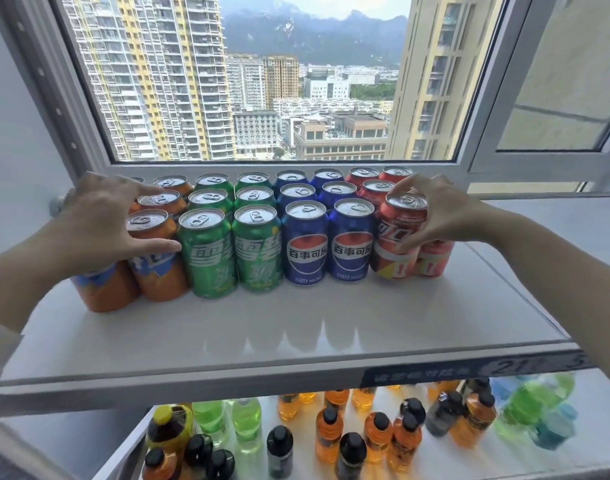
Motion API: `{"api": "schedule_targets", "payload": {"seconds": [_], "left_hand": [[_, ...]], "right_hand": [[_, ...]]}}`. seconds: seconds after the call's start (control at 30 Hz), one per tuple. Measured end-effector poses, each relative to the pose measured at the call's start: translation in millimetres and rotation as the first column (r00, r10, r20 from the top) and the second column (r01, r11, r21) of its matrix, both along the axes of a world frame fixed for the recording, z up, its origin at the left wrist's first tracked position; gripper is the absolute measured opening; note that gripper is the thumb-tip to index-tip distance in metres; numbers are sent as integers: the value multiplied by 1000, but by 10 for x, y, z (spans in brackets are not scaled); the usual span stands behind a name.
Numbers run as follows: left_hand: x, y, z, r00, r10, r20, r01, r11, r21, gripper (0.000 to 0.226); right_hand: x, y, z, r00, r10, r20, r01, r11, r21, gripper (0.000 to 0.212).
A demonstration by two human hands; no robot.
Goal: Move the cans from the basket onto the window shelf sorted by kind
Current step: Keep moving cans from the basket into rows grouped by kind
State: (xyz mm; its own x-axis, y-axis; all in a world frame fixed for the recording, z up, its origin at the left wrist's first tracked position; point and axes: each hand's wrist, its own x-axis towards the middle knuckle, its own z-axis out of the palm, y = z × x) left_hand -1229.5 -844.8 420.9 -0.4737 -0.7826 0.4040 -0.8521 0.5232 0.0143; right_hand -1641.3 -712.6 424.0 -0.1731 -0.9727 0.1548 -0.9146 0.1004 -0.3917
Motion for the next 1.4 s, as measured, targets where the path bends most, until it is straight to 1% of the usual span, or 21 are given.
{"api": "schedule_targets", "payload": {"seconds": [0.07,0.13,0.2,0.27,0.33,0.43,0.53,0.63,0.67,0.77,0.8,0.87,0.93,1.0,1.13,1.23,1.4], "left_hand": [[-178,210,133,985,-97,-144,90,995,-53,95],[-443,455,266,935,-202,-291,203,979,-27,78],[-770,646,355,886,-308,-347,321,947,-22,63],[-1139,781,396,853,-403,-332,416,909,-36,63],[-1492,847,371,851,-441,-283,456,890,-15,61],[-1955,871,256,873,-456,-173,460,888,-23,58],[-2266,824,180,887,-448,-110,453,891,28,60],[-2455,778,146,897,-440,-37,442,894,75,64],[-2504,775,138,898,-439,-4,438,894,92,66],[-2625,796,123,897,-436,78,423,895,142,79],[-2661,807,119,895,-437,93,420,894,157,84],[-2736,831,107,887,-447,118,424,888,176,90],[-2797,853,97,882,-451,135,427,887,174,89],[-2831,855,98,885,-447,127,423,888,179,84],[-2858,841,116,888,-445,116,416,885,209,74],[-2888,861,132,901,-412,136,383,903,194,73],[-2931,881,136,919,-368,143,342,922,180,76]], "right_hand": [[7,7,10,1000,9,-2,-9,1000,9,85],[10,8,8,1000,27,-14,-26,1000,15,84],[8,5,1,998,41,-37,-41,999,14,83],[0,-2,-12,997,51,-65,-50,999,15,83],[-6,-4,-16,992,57,-108,-55,998,20,83],[-4,28,-17,987,75,-142,-76,997,1,84],[0,30,-18,978,101,-183,-103,995,3,87],[-70,36,13,959,141,-245,-142,990,13,95],[-140,74,50,965,136,-224,-143,990,-15,96],[-450,250,141,992,97,-75,-107,985,-137,93],[-547,291,139,995,89,-33,-93,985,-148,92],[-655,340,89,995,78,56,-70,990,-118,90],[-683,344,-4,985,79,154,-64,993,-101,84],[-673,318,-68,971,88,224,-58,989,-135,81],[-647,217,-165,938,54,343,11,982,-187,78],[-679,201,-171,916,51,399,27,982,-188,70],[-725,275,-100,890,74,450,-11,990,-141,64]]}}
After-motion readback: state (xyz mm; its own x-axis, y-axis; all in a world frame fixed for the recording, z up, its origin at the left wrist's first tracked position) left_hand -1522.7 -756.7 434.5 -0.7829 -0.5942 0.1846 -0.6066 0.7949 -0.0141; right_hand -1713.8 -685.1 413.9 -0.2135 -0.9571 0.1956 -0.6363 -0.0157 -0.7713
